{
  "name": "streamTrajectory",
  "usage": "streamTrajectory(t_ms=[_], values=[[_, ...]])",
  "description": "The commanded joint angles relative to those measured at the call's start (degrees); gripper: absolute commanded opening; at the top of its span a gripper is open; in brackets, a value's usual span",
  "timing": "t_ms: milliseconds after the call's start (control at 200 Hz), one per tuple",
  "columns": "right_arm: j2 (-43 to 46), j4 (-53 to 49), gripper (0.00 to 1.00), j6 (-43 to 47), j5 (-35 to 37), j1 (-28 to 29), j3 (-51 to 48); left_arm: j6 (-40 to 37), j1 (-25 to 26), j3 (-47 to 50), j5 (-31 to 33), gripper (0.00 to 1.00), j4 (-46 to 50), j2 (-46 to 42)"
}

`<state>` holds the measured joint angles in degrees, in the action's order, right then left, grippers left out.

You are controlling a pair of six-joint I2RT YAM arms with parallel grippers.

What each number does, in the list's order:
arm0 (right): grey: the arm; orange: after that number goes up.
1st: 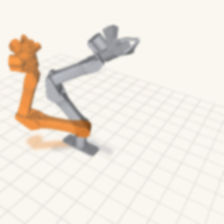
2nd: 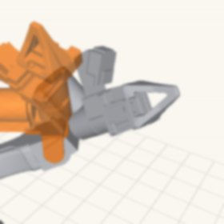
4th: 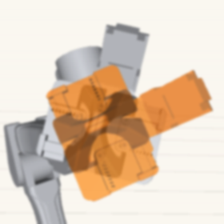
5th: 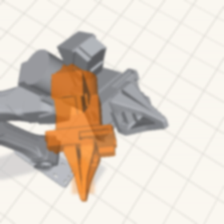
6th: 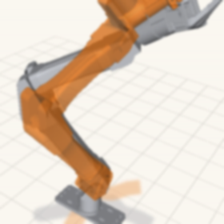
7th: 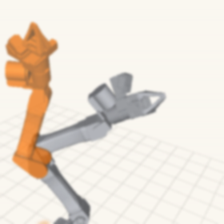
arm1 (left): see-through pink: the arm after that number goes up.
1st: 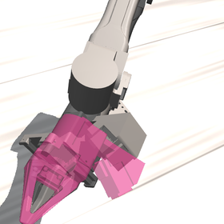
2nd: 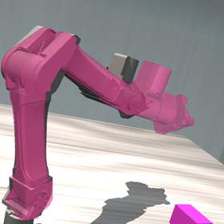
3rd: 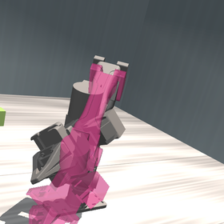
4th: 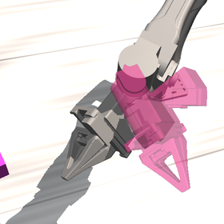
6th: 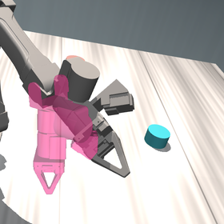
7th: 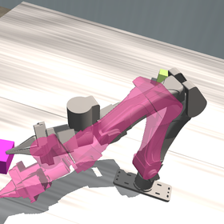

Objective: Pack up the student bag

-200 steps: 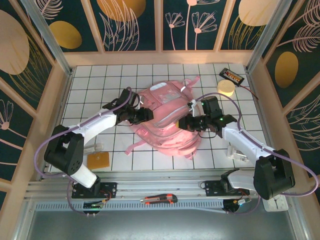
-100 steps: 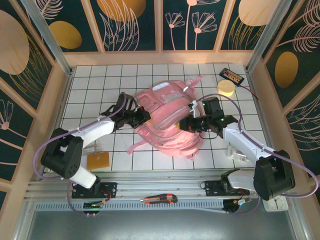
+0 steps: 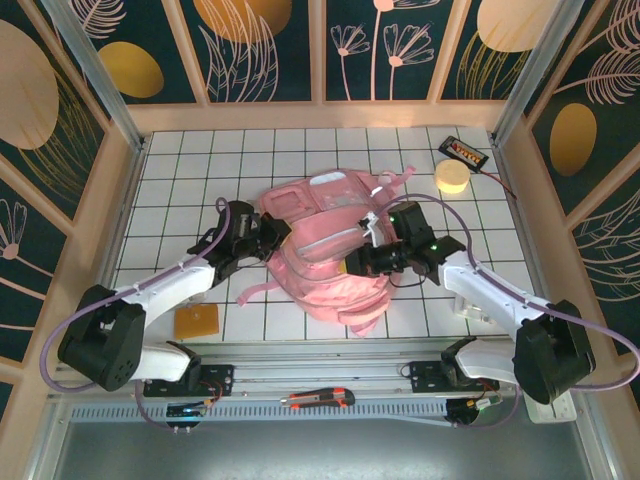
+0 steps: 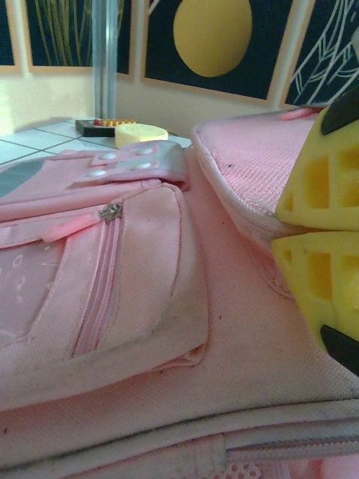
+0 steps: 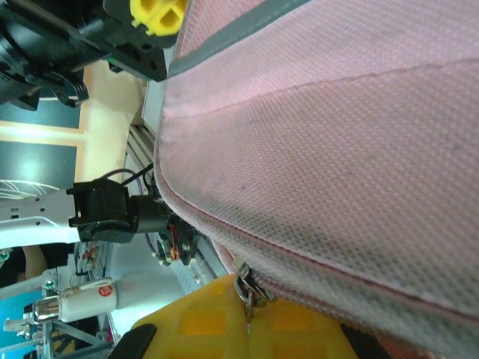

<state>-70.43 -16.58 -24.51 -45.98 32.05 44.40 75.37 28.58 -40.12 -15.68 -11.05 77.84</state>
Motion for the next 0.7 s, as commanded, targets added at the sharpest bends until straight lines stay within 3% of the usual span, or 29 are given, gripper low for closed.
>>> streamTrajectory(t_ms=[0,200,290,345,465,696], values=[[-1.7,-0.8,0.0,0.3,-1.4,2.8,2.4,4.1,0.4,-1.3,5.4,0.0,-7.6,-1.1],[-6.4,4.5,0.0,-3.6,2.7,6.7,5.0,4.8,2.6,-2.5,5.5,0.0,-9.7,1.3],[-7.2,5.4,0.12,-4.9,4.0,7.1,5.9,4.8,3.0,-2.1,5.1,0.0,-10.0,1.6],[-6.7,5.6,0.13,-5.2,5.0,7.0,5.9,4.8,3.1,-1.3,5.3,0.0,-9.9,1.0],[-4.8,5.6,0.0,-5.8,7.5,5.6,5.1,4.7,3.1,-0.6,5.2,0.0,-9.5,0.0],[-5.4,10.1,0.0,-12.0,9.7,7.8,5.6,7.6,5.3,-0.7,9.9,0.0,-9.9,-1.0]])
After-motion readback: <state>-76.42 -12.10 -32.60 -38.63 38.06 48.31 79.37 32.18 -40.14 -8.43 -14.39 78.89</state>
